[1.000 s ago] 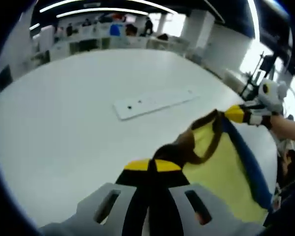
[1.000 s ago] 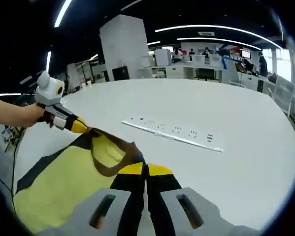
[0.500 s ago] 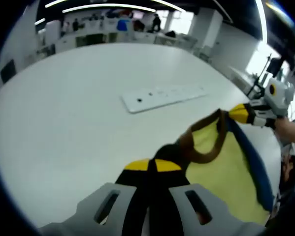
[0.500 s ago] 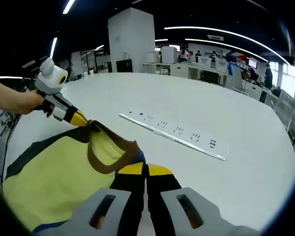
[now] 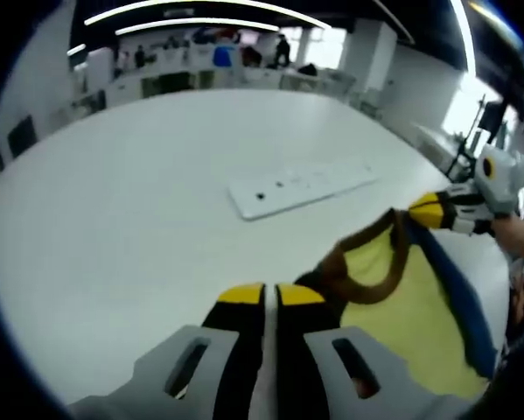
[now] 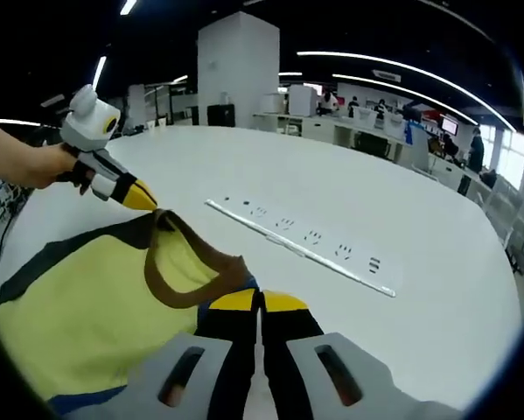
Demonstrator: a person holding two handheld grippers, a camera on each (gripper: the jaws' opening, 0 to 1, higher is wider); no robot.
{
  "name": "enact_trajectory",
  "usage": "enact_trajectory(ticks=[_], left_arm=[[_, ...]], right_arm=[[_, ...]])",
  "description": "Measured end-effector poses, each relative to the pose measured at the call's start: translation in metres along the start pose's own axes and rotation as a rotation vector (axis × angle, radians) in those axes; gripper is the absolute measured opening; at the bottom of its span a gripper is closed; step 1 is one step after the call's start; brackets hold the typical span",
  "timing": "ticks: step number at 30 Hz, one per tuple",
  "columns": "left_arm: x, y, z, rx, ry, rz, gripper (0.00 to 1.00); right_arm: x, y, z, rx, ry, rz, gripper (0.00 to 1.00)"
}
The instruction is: Fold the garment on the visible template until the final outline fits inside the template.
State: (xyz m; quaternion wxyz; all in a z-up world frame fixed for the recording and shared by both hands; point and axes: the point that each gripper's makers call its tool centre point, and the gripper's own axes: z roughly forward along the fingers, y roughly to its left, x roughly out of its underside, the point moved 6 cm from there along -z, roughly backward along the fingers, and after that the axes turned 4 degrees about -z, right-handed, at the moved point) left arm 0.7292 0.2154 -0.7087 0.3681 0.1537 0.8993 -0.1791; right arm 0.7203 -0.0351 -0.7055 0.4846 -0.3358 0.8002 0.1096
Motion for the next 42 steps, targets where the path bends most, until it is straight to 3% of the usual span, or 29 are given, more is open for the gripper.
enact_trajectory(ticks=[3, 6, 8, 10, 13, 15, 22, 30, 42], left_arm=[[-0.003, 0.003, -0.001, -0.020, -0.024, 0.004, 0.20], [-0.006, 0.004, -0.002, -0.018, -0.045, -0.002, 0.30], [-0.009, 0.005, -0.003, -0.028, -0.071, 0.008, 0.39], [-0.013, 0.005, -0.004, -0.039, -0.117, 0.020, 0.53], [-0.015, 0.005, -0.004, -0.036, -0.158, -0.003, 0.74], [-0.014, 0.004, -0.005, -0.037, -0.169, 0.002, 0.82], [-0.010, -0.001, -0.011, -0.032, -0.191, 0.032, 0.94], [-0.023, -0.006, -0.025, -0.027, -0.235, 0.050, 0.98], [-0.025, -0.016, -0.049, 0.004, -0.246, 0.048, 0.95]], right_arm=[[-0.006, -0.002, 0.001, 0.016, -0.041, 0.025, 0.21], [-0.010, -0.001, 0.000, 0.021, -0.072, 0.014, 0.28], [-0.011, 0.001, 0.000, 0.024, -0.094, 0.019, 0.39], [-0.011, 0.002, 0.000, 0.027, -0.105, 0.032, 0.49], [-0.009, 0.004, 0.000, 0.029, -0.098, 0.038, 0.54], [-0.008, 0.006, -0.001, 0.027, -0.097, 0.044, 0.56], [-0.012, 0.007, -0.009, 0.029, -0.126, 0.059, 0.65], [-0.024, 0.006, -0.018, 0.039, -0.157, 0.063, 0.67], [-0.038, 0.015, -0.043, 0.045, -0.185, 0.067, 0.67]])
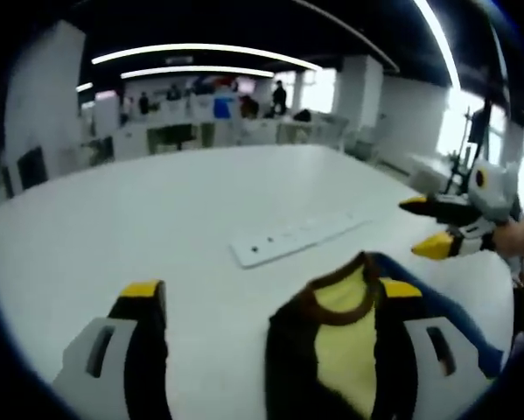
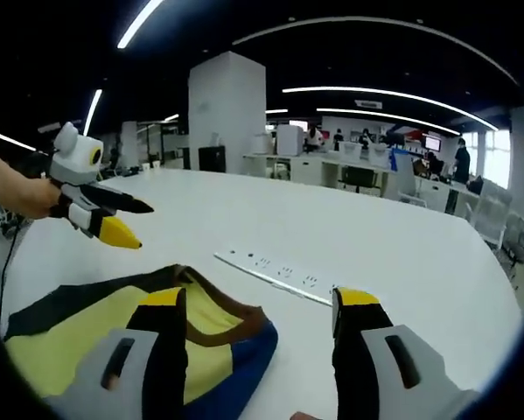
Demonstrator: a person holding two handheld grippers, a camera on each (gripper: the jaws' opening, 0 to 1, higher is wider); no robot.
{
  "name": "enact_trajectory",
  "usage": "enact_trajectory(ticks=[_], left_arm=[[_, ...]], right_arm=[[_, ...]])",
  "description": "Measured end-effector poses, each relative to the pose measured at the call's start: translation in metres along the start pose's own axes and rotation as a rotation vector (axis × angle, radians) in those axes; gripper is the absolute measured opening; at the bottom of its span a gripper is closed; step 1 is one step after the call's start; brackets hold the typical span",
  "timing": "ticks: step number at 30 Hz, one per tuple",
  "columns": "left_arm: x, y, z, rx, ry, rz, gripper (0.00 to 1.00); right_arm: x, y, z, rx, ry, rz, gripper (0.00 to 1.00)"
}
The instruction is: Fold the garment on the visible template until the final outline fits inside the template.
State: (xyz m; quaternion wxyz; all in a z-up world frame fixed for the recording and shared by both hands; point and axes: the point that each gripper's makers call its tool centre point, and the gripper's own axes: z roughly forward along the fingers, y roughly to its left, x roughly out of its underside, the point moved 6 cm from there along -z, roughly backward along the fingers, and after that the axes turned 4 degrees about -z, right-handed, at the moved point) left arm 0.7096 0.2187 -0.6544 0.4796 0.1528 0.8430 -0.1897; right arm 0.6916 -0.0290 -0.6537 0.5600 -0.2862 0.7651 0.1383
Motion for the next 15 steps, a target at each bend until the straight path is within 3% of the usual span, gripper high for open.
enact_trajectory(ticks=[15], left_arm=[[-0.012, -0.026, -0.053, 0.050, -0.013, 0.030, 0.89]], right_arm=[[-0.037, 0.015, -0.044, 0.012, -0.053, -0.022, 0.67]])
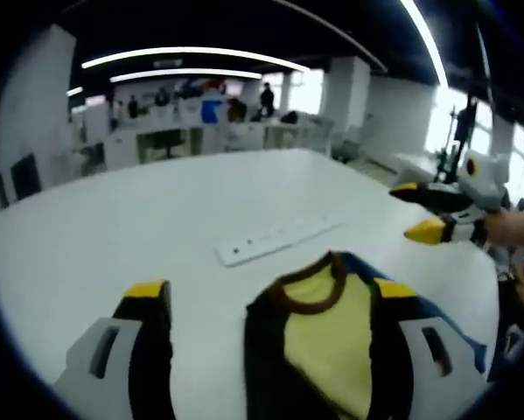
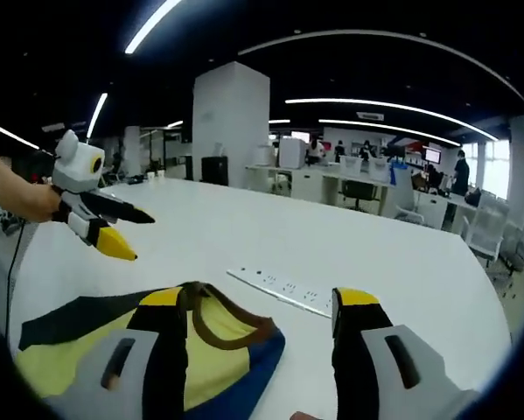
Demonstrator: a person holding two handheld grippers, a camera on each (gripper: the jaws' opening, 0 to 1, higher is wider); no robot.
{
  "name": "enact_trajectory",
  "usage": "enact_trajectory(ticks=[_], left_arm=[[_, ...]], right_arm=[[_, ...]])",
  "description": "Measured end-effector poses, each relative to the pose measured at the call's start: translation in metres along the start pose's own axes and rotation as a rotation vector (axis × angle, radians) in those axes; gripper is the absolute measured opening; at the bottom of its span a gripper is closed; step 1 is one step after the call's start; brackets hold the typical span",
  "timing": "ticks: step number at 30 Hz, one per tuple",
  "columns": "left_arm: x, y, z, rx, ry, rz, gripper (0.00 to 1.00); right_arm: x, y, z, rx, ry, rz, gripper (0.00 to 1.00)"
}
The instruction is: Fold the garment on the visible template until the final outline fits inside the template.
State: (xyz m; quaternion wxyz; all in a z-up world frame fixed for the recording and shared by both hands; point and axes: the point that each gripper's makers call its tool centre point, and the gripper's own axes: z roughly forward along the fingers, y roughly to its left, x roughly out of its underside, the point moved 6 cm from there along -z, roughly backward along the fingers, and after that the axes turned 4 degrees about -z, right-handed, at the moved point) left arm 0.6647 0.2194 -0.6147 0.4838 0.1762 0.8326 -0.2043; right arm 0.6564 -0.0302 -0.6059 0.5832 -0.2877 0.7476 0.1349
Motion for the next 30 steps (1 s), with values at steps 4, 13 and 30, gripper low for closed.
enact_trajectory(ticks=[4, 13, 30], left_arm=[[-0.004, -0.007, -0.015, 0.002, -0.013, 0.015, 0.88], [-0.011, -0.025, -0.050, 0.022, -0.037, 0.024, 0.88], [-0.020, -0.061, -0.120, 0.061, -0.102, 0.052, 0.87]], right_arm=[[-0.011, 0.006, -0.014, 0.003, -0.016, -0.005, 0.66], [-0.030, 0.022, -0.043, 0.002, -0.045, -0.017, 0.66], [-0.068, 0.043, -0.102, 0.027, -0.136, -0.001, 0.66]])
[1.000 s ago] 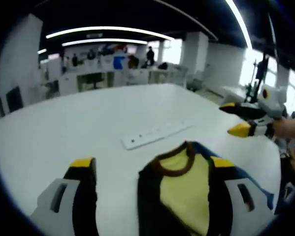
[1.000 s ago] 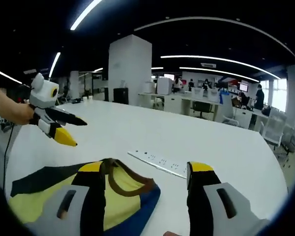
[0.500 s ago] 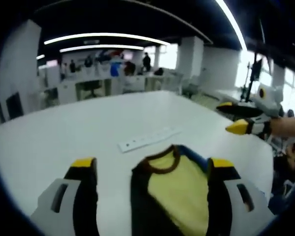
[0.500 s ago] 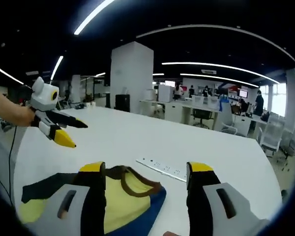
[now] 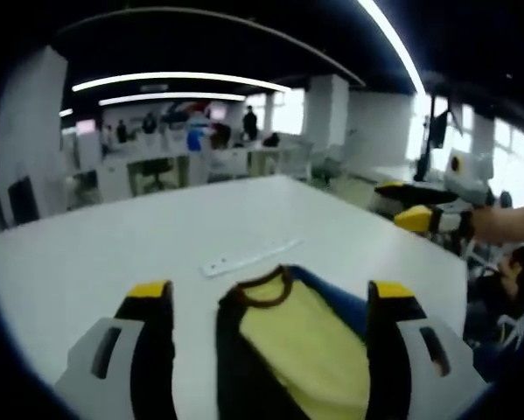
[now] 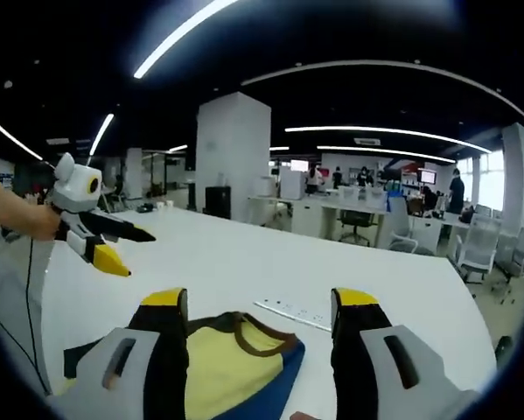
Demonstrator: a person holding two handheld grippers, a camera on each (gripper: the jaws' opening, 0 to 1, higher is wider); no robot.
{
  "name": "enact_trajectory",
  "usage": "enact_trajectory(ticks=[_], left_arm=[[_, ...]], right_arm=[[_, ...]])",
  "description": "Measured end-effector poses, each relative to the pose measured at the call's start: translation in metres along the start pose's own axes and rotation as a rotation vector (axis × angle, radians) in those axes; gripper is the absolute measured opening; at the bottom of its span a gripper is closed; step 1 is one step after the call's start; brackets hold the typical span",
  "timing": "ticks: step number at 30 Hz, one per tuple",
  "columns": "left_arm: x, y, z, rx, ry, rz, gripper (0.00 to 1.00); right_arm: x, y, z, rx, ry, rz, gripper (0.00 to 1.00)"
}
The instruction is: Fold the garment on the visible template until the final outline fits inside the template.
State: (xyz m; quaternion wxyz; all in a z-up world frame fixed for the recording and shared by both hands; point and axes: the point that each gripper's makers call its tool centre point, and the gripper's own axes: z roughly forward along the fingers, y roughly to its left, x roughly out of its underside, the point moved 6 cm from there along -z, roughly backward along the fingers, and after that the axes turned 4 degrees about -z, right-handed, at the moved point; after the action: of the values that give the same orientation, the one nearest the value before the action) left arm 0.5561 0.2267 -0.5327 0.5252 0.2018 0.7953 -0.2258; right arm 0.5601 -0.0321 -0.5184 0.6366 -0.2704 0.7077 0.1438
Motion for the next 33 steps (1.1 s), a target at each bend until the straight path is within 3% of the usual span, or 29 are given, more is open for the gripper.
enact_trajectory(ticks=[8, 19, 26, 33], left_arm=[[-0.002, -0.001, -0.031, -0.017, -0.028, 0.015, 0.88], [-0.010, -0.005, -0.037, -0.019, -0.039, 0.030, 0.88], [0.013, -0.015, -0.040, 0.008, -0.002, -0.010, 0.87], [0.040, -0.022, -0.049, 0.027, 0.044, 0.008, 0.87]], right_arm=[[-0.011, 0.013, -0.018, -0.002, -0.022, -0.011, 0.66], [-0.015, 0.021, -0.032, 0.002, -0.018, -0.015, 0.66], [-0.001, 0.028, -0.048, 0.023, 0.007, 0.010, 0.66], [0.015, 0.040, -0.060, 0.033, 0.028, 0.045, 0.66]])
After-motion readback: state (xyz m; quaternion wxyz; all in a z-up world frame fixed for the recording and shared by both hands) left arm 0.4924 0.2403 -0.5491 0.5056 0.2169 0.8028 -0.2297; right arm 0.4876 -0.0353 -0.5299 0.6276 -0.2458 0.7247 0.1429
